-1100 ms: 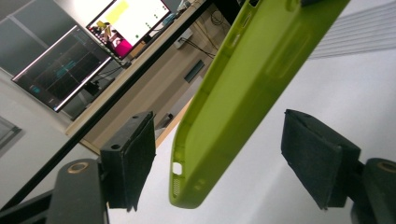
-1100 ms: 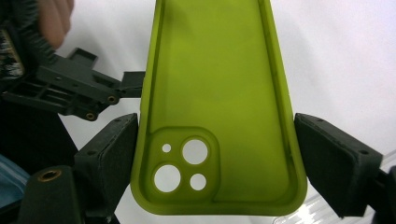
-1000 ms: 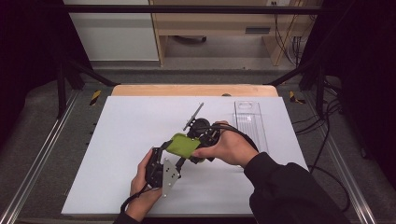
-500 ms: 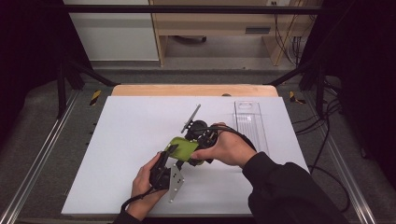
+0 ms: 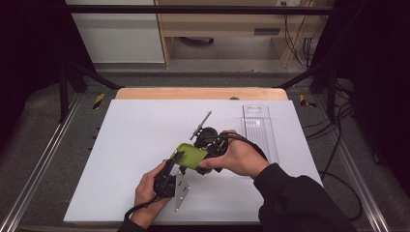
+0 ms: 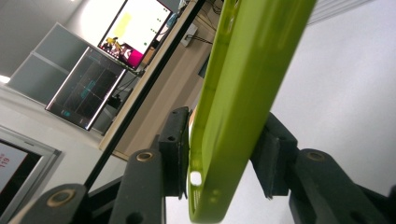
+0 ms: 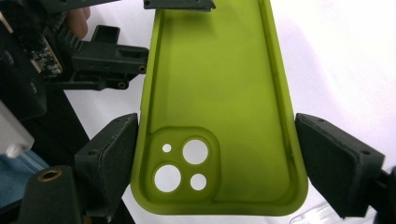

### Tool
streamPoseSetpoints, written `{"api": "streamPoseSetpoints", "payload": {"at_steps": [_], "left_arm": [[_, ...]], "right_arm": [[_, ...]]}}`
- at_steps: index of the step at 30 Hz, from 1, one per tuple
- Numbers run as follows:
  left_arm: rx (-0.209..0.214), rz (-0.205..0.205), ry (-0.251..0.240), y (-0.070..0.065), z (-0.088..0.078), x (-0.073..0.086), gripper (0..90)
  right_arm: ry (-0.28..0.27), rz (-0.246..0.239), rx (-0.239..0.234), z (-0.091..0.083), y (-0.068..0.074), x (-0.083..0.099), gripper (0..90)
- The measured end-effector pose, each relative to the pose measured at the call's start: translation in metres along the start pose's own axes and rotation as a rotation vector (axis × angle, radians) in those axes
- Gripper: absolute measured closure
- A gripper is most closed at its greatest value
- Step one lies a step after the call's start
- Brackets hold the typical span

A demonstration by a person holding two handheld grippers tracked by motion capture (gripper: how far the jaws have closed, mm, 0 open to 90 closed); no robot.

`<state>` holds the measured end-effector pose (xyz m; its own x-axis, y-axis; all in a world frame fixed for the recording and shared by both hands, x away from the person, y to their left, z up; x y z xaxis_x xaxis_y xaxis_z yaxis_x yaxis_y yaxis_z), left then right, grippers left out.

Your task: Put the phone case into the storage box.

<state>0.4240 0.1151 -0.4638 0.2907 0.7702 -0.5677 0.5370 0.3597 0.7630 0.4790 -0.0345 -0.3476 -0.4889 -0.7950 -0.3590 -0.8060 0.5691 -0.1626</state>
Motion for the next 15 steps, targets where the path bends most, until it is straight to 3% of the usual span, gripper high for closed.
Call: {"api": "streamPoseSetpoints", "payload": {"at_steps": [7,15], "left_arm": [[0.008,0.032,0.005,-0.0021,0.0005,0.0012,70.2],[0.013,0.084,0.048,-0.0075,0.0027,0.0006,74.1]], "right_arm": [[0.007,0.005,-0.019,0.0030,-0.0005,0.0037,16.9],[0.006,0.015,-0.037,0.0077,-0.0036,0.0074,16.5]]}}
Point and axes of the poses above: each handheld gripper's, and its own axes: z roughly forward along the jaws, x roughly out of its underside, y roughly to its left, the point moved 2 cm from there along z, roughly forward along the jaws, and after that the axes turned 11 degrees about x, right-handed, at the moved point
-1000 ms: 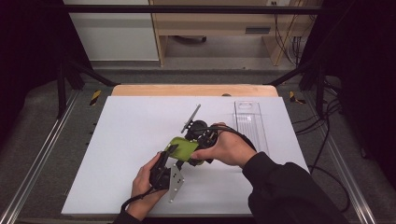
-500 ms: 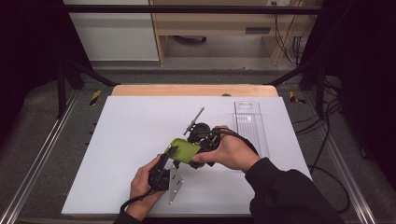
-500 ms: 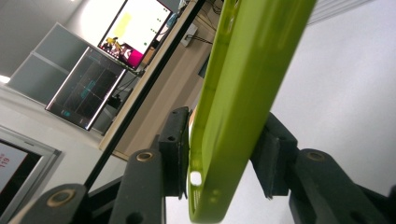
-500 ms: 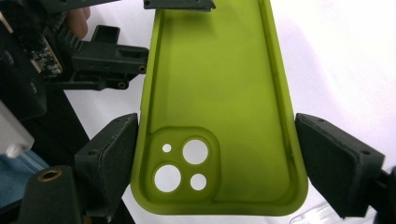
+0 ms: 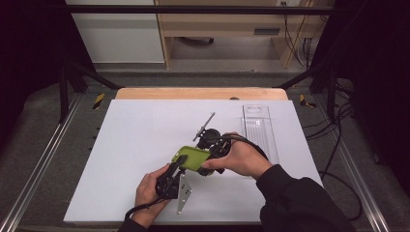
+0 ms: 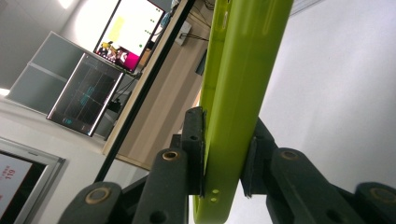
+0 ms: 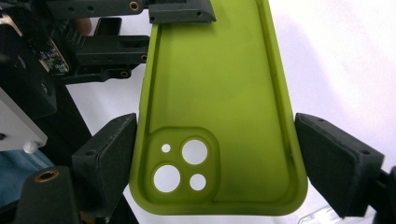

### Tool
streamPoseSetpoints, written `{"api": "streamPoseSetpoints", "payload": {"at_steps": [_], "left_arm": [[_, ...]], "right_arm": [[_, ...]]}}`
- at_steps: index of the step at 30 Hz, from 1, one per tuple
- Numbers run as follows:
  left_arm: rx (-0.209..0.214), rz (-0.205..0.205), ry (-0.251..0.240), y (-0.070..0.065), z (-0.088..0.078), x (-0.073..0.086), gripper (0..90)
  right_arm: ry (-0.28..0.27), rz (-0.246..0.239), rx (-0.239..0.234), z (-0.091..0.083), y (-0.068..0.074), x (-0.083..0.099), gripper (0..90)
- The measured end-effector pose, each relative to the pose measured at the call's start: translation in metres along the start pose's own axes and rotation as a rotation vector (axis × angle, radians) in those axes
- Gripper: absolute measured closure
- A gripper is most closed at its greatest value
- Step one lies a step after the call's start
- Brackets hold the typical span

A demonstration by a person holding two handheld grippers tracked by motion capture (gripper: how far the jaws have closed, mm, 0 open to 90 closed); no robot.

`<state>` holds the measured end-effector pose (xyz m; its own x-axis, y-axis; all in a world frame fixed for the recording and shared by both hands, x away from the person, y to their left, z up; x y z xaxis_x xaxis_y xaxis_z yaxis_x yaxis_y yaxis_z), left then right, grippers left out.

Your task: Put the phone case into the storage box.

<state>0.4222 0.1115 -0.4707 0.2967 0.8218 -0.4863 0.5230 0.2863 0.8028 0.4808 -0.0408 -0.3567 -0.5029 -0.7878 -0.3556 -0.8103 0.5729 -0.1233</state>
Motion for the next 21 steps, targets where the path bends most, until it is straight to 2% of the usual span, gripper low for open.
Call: {"api": "streamPoseSetpoints", "payload": {"at_steps": [9,16,21], "left_arm": [[0.013,-0.006,0.005,-0.001,0.000,0.002,76.3],[0.024,-0.056,-0.012,0.001,-0.001,0.001,76.6],[0.023,-0.061,-0.002,0.003,-0.001,0.002,76.6]], "right_arm": [[-0.025,0.008,-0.014,-0.001,-0.001,-0.003,15.8],[-0.080,-0.007,-0.009,-0.007,0.000,-0.005,12.5],[-0.115,-0.006,0.005,-0.013,0.001,-0.005,10.9]]}}
Point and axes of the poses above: each handheld gripper's, and its own axes: z roughly forward along the jaws, x roughly out of its underside, y roughly to its left, the point moved 2 cm from there along z, roughly forward along the jaws, and after that the axes turned 11 degrees about x, right-handed, at the moved point
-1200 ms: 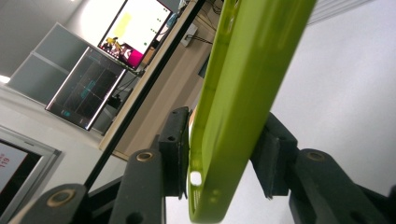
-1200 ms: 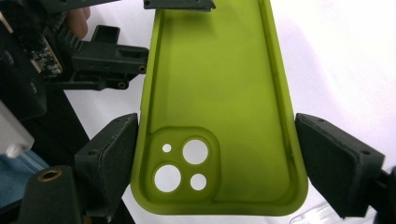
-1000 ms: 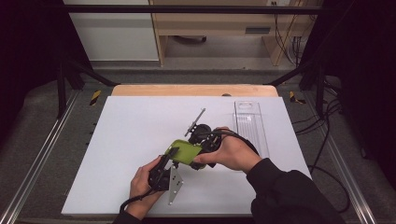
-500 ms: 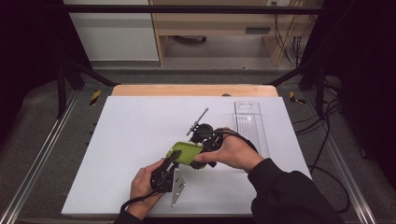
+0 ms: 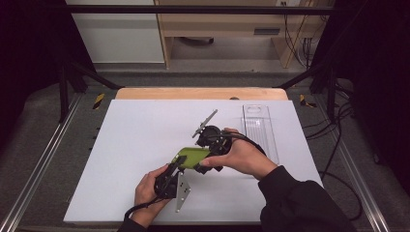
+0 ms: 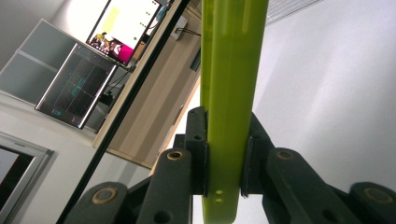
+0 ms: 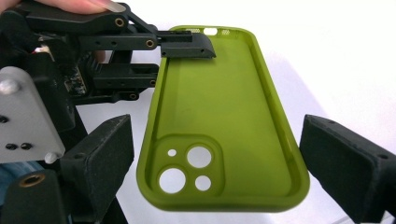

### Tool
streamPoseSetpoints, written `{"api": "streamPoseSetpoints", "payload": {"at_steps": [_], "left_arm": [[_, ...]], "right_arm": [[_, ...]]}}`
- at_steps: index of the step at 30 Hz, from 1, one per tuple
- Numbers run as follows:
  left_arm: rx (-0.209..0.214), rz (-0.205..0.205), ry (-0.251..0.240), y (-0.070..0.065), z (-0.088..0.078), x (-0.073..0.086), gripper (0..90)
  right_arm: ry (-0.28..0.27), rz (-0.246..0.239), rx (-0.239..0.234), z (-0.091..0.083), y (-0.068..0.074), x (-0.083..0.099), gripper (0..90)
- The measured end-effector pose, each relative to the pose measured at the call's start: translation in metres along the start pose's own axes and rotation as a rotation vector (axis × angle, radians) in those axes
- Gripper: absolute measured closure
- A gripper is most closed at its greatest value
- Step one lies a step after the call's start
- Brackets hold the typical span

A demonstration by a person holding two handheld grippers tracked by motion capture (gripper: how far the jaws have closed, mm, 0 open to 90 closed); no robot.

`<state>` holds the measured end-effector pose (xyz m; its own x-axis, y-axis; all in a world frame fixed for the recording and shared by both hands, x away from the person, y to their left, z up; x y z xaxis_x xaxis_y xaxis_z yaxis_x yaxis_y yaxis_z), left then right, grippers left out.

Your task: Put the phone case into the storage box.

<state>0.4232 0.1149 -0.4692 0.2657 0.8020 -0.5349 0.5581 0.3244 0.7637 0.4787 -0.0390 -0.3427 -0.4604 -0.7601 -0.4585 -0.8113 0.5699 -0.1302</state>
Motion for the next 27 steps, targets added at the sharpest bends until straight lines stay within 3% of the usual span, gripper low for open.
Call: {"api": "streamPoseSetpoints", "payload": {"at_steps": [3,7,20,27], "left_arm": [[-0.001,-0.011,-0.002,0.001,-0.001,0.002,76.6],[-0.001,-0.060,-0.017,0.005,-0.002,0.006,76.7],[-0.022,-0.128,0.007,0.015,-0.005,0.023,76.7],[-0.030,-0.155,0.016,0.020,-0.008,0.029,76.7]], "right_arm": [[-0.010,-0.002,0.010,-0.002,0.000,0.000,10.1],[-0.024,-0.016,0.020,-0.003,0.000,0.002,9.7],[-0.076,0.000,0.073,-0.016,-0.009,0.016,8.9],[-0.138,0.051,0.103,-0.026,-0.024,0.021,8.5]]}}
Point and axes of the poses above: each handheld gripper's, and its own axes: z roughly forward along the jaws, x roughly out of its underside, y roughly to its left, the point moved 2 cm from there along z, roughly forward along the jaws, and after that the axes turned 11 degrees about x, right-handed, at the moved point
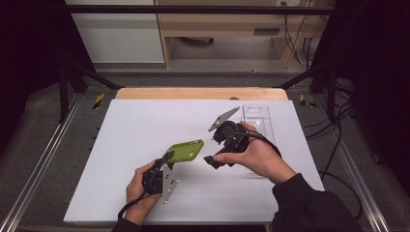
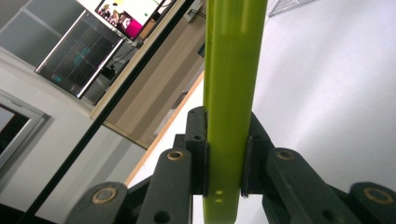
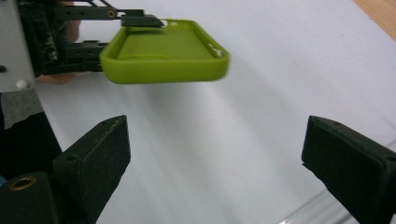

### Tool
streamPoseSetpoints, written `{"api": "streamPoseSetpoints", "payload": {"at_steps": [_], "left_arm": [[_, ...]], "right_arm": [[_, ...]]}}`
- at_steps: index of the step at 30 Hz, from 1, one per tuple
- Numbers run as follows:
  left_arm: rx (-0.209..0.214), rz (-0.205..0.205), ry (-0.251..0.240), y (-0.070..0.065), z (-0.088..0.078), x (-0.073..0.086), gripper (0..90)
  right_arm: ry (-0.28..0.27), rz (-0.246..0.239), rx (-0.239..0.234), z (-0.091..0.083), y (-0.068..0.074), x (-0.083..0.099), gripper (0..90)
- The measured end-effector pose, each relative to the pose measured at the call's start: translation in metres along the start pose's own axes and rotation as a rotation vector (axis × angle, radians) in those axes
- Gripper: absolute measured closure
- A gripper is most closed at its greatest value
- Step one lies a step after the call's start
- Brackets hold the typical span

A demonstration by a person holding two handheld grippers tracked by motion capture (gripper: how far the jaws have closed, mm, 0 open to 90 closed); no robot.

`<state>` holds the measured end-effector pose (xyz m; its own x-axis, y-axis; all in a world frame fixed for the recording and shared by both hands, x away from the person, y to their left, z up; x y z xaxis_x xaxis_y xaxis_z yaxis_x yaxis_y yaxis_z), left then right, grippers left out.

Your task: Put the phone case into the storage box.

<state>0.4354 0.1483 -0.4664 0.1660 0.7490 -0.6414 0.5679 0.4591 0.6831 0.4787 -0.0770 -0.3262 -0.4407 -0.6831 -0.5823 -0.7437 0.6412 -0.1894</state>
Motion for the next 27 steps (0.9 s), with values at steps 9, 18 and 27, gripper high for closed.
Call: {"api": "streamPoseSetpoints", "payload": {"at_steps": [9,18,27], "left_arm": [[-0.012,-0.056,-0.004,0.003,-0.003,0.005,76.7],[0.000,-0.163,-0.037,0.009,-0.006,0.008,76.7],[0.007,-0.277,-0.051,0.018,-0.010,0.012,76.7]], "right_arm": [[-0.039,0.059,0.037,-0.005,-0.018,0.002,8.0],[-0.107,0.111,0.100,0.005,-0.027,0.011,7.1],[-0.172,0.162,0.107,0.021,-0.018,0.027,7.4]]}}
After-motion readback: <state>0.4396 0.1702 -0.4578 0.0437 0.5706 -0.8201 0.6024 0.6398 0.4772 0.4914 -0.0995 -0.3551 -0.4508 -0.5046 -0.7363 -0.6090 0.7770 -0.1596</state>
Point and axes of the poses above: each handheld gripper's, and its own axes: z roughly forward along the jaws, x roughly out of its underside, y roughly to its left, the point moved 2 cm from there along z, roughly forward along the jaws, and after that the axes turned 11 degrees about x, right-handed, at the moved point
